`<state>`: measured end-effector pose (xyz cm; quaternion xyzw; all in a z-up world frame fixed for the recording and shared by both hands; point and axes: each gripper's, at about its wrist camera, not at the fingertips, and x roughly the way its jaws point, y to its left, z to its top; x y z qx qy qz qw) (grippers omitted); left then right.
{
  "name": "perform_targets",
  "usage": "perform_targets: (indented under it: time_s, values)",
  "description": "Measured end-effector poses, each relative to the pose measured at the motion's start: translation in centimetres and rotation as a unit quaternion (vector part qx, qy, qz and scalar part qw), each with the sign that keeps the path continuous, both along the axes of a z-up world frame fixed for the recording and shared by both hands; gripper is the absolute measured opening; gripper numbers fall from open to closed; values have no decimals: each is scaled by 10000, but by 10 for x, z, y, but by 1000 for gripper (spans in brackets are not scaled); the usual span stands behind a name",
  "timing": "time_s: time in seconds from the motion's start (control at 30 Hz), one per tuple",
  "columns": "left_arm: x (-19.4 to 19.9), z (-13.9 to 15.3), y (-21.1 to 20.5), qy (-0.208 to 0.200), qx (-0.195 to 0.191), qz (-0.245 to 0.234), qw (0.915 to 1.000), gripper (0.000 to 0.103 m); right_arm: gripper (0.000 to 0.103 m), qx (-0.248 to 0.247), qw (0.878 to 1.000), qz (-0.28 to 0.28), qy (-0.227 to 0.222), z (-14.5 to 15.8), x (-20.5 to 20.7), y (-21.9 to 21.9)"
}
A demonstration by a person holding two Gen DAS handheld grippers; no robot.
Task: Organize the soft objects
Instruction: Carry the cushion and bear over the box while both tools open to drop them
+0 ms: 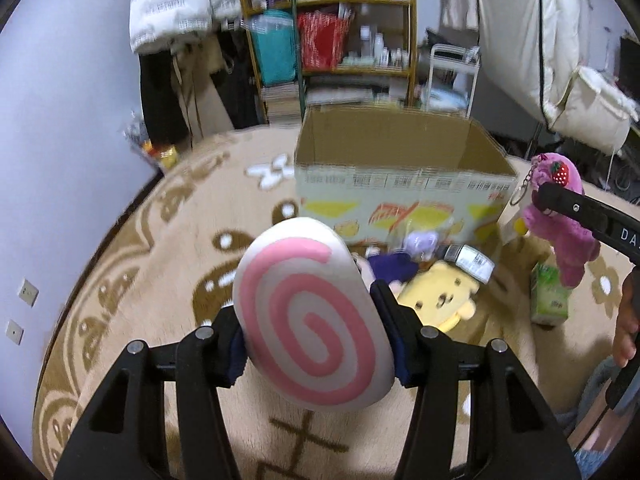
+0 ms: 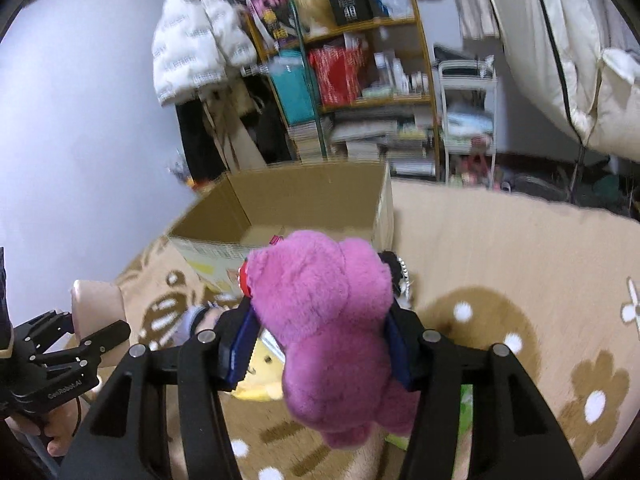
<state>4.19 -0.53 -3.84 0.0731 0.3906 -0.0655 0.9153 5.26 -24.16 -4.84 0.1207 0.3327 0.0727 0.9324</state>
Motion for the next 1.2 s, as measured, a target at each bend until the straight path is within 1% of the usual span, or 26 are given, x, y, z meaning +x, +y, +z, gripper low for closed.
perform_targets:
  time_s: [0.07, 0.2, 0.33, 0.53, 0.63, 0.83, 0.9, 1.03, 1.1, 1.2]
  values:
    - [-5, 10, -1, -271, -38, -60, 9996, 55, 59, 55, 9996, -25, -279, 11, -6, -2]
    - [-5, 25, -3, -679, 65, -39, 9977, 55, 59, -1, 9963, -218, -834, 28, -17, -4]
    - [-2, 35, -4, -1003, 173, -31, 9948, 55, 59, 85, 9936, -261, -1096, 41, -15, -7]
    - [14, 57, -7, -1452, 100, 12, 9893, 54, 59, 168, 9935, -247, -1097, 43, -7, -12]
    - [26, 64, -11, -1656, 135, -45, 9861, 54, 59, 81, 9937, -196, -1098, 41, -3, -9]
    - [55, 64, -21, -1761, 165, -117, 9842, 55, 59, -2, 9934, -91, -1143, 41, 15, -8]
    - [64, 63, -21, -1753, 116, -112, 9844, 55, 59, -96, 9946, -152, -1023, 40, 24, -9]
    - [86, 56, -20, -1669, -109, -173, 9858, 55, 59, -127, 9950, -99, -986, 39, 35, -14]
    - [94, 52, -24, -1625, -90, -229, 9864, 55, 59, -96, 9951, -49, -985, 39, 42, -16]
    - [105, 47, -33, -1638, 96, -351, 9858, 55, 59, 10, 9950, 3, -995, 37, 57, -18]
